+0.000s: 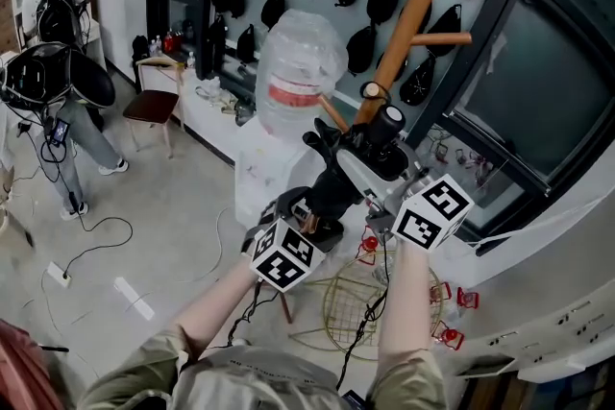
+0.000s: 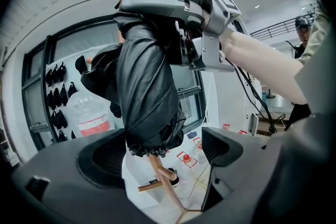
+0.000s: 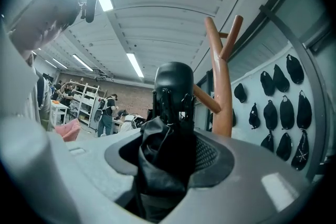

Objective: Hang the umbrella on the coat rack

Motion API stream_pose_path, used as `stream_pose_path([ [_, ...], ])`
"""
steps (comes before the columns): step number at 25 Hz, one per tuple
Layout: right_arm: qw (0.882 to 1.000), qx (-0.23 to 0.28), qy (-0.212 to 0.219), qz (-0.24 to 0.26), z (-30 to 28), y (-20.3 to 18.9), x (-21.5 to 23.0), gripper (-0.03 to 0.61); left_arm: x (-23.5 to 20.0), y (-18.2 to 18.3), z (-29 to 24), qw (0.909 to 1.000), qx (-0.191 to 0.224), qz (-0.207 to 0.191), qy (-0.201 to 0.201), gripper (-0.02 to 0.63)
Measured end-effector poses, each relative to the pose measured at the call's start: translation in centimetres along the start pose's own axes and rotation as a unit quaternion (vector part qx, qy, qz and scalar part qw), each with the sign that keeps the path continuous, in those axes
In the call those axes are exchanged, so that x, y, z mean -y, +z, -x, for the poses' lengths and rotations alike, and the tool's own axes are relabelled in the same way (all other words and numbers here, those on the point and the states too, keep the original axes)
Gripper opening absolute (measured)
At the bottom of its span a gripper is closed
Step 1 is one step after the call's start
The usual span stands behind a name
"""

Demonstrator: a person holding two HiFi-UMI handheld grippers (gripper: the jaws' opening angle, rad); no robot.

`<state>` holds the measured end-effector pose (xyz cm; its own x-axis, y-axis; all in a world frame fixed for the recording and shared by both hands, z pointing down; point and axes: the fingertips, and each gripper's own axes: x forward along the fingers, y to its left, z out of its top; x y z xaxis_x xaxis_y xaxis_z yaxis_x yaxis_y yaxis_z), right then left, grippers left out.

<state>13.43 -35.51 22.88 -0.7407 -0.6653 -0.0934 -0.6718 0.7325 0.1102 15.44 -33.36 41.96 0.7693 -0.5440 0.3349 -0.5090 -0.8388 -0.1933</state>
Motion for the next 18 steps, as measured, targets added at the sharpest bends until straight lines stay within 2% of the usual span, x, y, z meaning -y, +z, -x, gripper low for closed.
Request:
stream_pose_path([
  [10,0.999,-0.038,-0.030,-0.021,-0.2,-3.8,1.9,0.221,1.1,-3.1,-1.6,0.9993,-0.030,0.017,-0.012,0.449],
  [18,0.996,-0.050,-0.054,-0.057,-0.4,-6.4,3.5,0.221,1.2,-4.9,-2.4,0.9985,-0.046,0.025,-0.018,0.449],
])
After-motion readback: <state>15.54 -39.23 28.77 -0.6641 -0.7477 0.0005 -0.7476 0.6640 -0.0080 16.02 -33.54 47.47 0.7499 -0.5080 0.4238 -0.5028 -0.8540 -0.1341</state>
